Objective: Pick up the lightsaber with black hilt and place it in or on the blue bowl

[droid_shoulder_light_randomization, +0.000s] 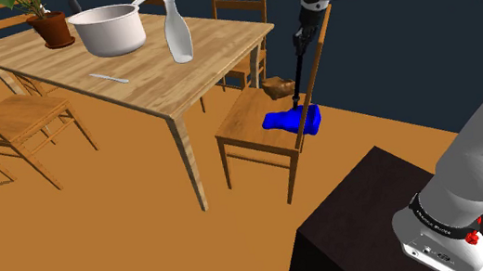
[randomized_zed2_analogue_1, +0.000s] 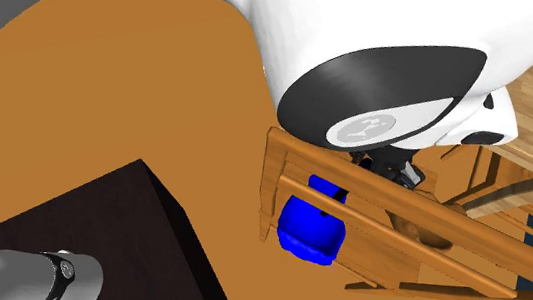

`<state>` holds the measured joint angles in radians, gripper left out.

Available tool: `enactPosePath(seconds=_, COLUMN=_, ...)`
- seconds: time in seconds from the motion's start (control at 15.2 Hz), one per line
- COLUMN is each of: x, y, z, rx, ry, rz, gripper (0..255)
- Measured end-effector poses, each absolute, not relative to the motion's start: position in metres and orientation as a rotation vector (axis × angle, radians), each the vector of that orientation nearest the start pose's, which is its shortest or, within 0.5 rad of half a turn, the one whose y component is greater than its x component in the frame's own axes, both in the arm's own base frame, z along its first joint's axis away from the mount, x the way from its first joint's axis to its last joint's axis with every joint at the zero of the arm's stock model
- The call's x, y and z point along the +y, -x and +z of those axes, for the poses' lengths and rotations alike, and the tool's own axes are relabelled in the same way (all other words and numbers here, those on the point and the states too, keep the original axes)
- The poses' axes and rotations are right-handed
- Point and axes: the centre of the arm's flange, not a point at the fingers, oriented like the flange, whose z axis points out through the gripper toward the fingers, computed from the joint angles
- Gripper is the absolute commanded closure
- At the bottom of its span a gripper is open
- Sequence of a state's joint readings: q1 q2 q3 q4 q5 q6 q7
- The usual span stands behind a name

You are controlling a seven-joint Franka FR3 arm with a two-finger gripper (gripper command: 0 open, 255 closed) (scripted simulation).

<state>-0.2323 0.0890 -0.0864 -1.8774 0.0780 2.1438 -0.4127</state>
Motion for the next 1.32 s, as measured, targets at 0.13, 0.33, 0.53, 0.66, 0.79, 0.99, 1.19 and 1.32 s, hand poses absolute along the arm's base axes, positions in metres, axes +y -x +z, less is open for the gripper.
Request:
enactPosePath(seconds=0.13, x=-0.184, y=-0.573, z=0.479, rx=-0.092, ry=3.133, rz=-0.296, gripper=255)
enactPosePath(seconds=0.33, x=-0.182, y=-0.574, z=0.477, rx=-0.098, ry=3.131, rz=-0.292, gripper=0)
enactPosePath(seconds=0.53, x=-0.182, y=-0.575, z=0.476, rx=-0.100, ry=3.130, rz=-0.290, gripper=0)
enactPosePath(seconds=0.66, x=-0.182, y=-0.575, z=0.476, rx=-0.100, ry=3.131, rz=-0.292, gripper=0)
enactPosePath(seconds=0.79, x=-0.183, y=-0.574, z=0.491, rx=-0.102, ry=3.130, rz=-0.290, gripper=0)
enactPosePath(seconds=0.99, x=-0.180, y=-0.568, z=0.518, rx=-0.110, ry=3.128, rz=-0.288, gripper=0)
enactPosePath(seconds=1.19, x=-0.179, y=-0.567, z=0.522, rx=-0.111, ry=3.128, rz=-0.291, gripper=0)
enactPosePath(seconds=1.32, x=-0.179, y=-0.567, z=0.523, rx=-0.108, ry=3.128, rz=-0.288, gripper=0)
